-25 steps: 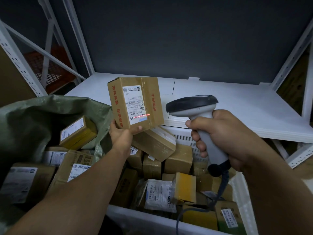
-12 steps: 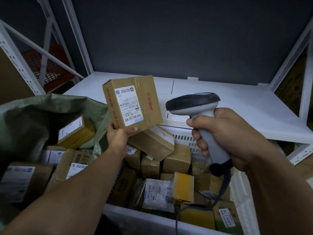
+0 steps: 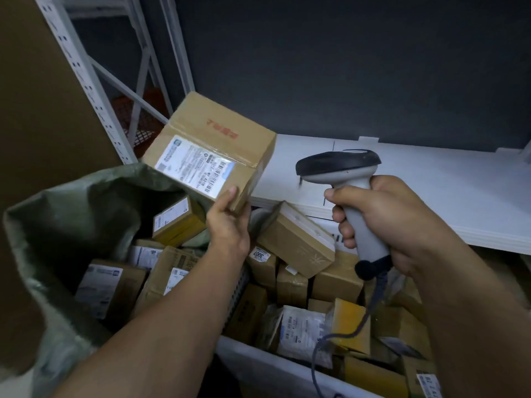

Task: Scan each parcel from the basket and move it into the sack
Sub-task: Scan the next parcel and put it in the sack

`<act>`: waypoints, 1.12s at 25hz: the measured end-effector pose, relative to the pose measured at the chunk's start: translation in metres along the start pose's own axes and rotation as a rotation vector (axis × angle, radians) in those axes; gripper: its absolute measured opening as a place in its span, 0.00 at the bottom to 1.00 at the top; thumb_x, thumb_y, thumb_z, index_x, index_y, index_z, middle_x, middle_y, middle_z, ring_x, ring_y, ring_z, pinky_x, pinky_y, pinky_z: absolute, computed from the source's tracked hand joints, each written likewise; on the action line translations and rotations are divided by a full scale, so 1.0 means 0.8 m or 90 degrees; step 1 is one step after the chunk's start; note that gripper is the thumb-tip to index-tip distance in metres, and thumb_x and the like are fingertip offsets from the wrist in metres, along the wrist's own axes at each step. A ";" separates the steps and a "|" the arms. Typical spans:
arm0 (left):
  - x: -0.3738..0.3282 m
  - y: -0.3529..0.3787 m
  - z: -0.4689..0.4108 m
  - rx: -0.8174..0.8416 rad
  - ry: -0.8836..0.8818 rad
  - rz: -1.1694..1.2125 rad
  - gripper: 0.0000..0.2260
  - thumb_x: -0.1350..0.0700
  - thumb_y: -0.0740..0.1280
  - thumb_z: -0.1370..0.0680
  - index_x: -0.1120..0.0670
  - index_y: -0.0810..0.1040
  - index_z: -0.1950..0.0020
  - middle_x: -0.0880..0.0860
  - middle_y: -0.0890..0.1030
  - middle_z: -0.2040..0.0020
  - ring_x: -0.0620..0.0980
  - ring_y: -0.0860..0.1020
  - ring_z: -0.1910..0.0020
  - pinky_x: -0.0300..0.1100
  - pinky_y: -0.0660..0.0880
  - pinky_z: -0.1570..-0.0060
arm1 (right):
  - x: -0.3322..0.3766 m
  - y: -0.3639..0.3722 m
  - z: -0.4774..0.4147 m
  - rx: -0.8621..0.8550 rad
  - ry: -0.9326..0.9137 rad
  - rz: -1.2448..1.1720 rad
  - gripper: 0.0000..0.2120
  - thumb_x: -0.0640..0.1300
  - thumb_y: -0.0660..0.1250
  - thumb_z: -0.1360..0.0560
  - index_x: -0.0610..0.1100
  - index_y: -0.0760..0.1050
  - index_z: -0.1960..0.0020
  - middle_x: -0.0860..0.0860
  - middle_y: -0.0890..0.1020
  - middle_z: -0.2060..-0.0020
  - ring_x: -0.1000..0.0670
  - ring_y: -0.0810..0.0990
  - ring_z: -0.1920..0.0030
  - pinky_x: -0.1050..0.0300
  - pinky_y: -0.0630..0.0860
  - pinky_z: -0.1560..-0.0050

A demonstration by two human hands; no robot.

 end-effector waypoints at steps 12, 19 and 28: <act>-0.064 -0.123 -0.002 -0.345 0.025 -0.001 0.32 0.46 0.73 0.23 0.55 0.66 0.24 0.49 0.75 0.51 0.46 0.76 0.56 0.41 0.74 0.64 | -0.023 0.070 -0.027 0.047 0.023 0.051 0.09 0.43 0.72 0.22 0.38 0.79 0.56 0.45 0.80 0.67 0.51 0.75 0.74 0.55 0.75 0.71; -0.055 -0.178 -0.022 -0.460 -0.089 -0.258 0.20 0.50 0.66 0.19 0.57 0.73 0.29 0.56 0.78 0.33 0.50 0.80 0.46 0.46 0.79 0.40 | -0.032 0.079 -0.036 0.054 0.030 0.059 0.09 0.45 0.72 0.22 0.40 0.79 0.56 0.45 0.80 0.66 0.51 0.76 0.73 0.56 0.76 0.70; -0.074 -0.068 -0.016 -0.190 0.190 -0.300 0.19 0.63 0.68 0.23 0.53 0.71 0.33 0.50 0.76 0.42 0.48 0.77 0.44 0.43 0.75 0.40 | -0.050 0.048 -0.043 -0.002 0.048 0.057 0.10 0.44 0.72 0.22 0.37 0.80 0.50 0.44 0.80 0.66 0.50 0.76 0.73 0.55 0.75 0.69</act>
Point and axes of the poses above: each hand's wrist, its own z-axis away from the middle knuckle, its own y-axis out of the palm, x = y × z, the point moved 8 cm from there along -z, towards the middle knuckle
